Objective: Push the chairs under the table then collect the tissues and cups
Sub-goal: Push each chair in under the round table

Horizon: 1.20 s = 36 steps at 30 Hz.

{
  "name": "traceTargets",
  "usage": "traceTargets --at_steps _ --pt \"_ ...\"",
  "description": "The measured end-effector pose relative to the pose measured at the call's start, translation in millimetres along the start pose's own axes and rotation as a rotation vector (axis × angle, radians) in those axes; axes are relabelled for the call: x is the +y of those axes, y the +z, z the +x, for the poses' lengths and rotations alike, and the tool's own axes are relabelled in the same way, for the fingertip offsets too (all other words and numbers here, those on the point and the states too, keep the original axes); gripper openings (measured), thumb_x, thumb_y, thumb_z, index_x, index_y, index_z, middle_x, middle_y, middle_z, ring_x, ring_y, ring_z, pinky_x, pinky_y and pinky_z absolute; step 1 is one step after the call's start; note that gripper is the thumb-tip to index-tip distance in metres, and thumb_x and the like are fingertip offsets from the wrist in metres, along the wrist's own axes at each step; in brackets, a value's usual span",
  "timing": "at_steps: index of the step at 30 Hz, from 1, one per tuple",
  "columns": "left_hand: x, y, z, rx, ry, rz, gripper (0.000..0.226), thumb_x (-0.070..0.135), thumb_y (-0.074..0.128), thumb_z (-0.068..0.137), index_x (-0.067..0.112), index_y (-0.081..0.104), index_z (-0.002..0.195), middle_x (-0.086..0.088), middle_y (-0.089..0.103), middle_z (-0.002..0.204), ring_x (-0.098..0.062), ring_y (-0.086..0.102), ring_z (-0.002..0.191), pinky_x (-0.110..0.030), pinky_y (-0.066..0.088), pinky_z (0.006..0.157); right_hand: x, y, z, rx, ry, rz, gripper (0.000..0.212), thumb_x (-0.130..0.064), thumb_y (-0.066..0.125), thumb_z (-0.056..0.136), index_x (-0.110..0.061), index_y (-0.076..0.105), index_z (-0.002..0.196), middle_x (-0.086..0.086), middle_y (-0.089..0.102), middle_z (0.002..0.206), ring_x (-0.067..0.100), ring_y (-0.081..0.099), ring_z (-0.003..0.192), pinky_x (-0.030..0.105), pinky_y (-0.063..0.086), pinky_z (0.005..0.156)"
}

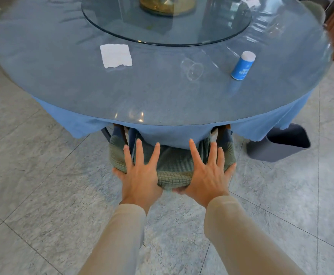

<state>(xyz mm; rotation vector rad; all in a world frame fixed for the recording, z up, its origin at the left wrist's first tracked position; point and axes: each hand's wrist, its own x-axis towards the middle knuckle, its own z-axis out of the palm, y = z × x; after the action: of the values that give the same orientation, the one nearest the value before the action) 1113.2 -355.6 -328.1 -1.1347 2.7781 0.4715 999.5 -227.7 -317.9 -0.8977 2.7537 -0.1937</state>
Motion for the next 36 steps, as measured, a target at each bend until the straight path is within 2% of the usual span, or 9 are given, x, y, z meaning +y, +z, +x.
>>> traceTargets --at_steps 6,11,16,20,31,36 --pt "8.8 -5.4 45.2 0.064 0.007 -0.015 0.126 0.042 0.082 0.073 0.048 -0.018 0.15 -0.002 -0.031 0.16 -0.04 -0.029 0.146 -0.082 0.016 0.105 -2.0 -9.6 46.0 0.047 -0.001 0.019 0.15 -0.083 0.076 0.045 -0.048 -0.029 0.147 0.019 -0.023 0.161 0.041 -0.018 0.149 0.074 0.01 0.112" --pt "14.7 -13.3 80.3 0.119 0.003 0.001 0.13 0.03 0.085 0.07 0.046 -0.014 0.152 -0.007 -0.033 0.16 -0.042 -0.035 0.143 -0.083 0.017 0.103 -6.5 -17.6 82.2 0.08 -0.003 0.031 0.152 -0.077 0.081 0.047 -0.048 -0.031 0.146 0.021 -0.031 0.158 0.043 -0.025 0.147 0.073 0.006 0.113" --pt "20.4 -20.8 112.2 0.097 -0.014 -0.007 0.13 0.026 0.085 0.069 0.045 -0.013 0.152 -0.008 -0.038 0.158 -0.042 -0.038 0.141 -0.082 0.014 0.105 -8.4 -24.1 113.1 0.076 -0.013 0.024 0.151 -0.079 0.079 0.048 -0.047 -0.031 0.147 0.022 -0.031 0.157 0.044 -0.025 0.146 0.072 0.002 0.114" --pt "22.0 -21.0 123.3 0.082 -0.03 -0.018 0.131 0.024 0.087 0.066 0.046 -0.01 0.152 -0.006 -0.034 0.159 -0.041 -0.036 0.142 -0.082 0.014 0.105 -7.2 -26.8 127.5 0.053 -0.03 0.008 0.149 -0.08 0.078 0.047 -0.048 -0.028 0.147 0.022 -0.028 0.158 0.042 -0.024 0.147 0.074 0.0 0.112" --pt "23.0 -21.5 122.7 0.082 -0.035 -0.026 0.129 0.032 0.088 0.066 0.046 -0.006 0.153 -0.005 -0.03 0.161 -0.041 -0.03 0.145 -0.082 0.015 0.106 -3.5 -22.4 133.7 0.047 -0.052 -0.025 0.145 -0.08 0.078 0.048 -0.051 -0.023 0.148 0.021 -0.023 0.16 0.043 -0.02 0.147 0.077 0.0 0.109" --pt "23.2 -23.8 122.0 0.105 -0.023 0.025 0.133 0.046 0.088 0.063 0.048 -0.012 0.152 -0.007 -0.031 0.16 -0.04 -0.029 0.146 -0.081 0.017 0.105 -2.6 -19.7 133.4 0.063 -0.066 -0.019 0.149 -0.083 0.077 0.044 -0.05 -0.025 0.147 0.022 -0.025 0.159 0.044 -0.02 0.147 0.077 -0.001 0.109"
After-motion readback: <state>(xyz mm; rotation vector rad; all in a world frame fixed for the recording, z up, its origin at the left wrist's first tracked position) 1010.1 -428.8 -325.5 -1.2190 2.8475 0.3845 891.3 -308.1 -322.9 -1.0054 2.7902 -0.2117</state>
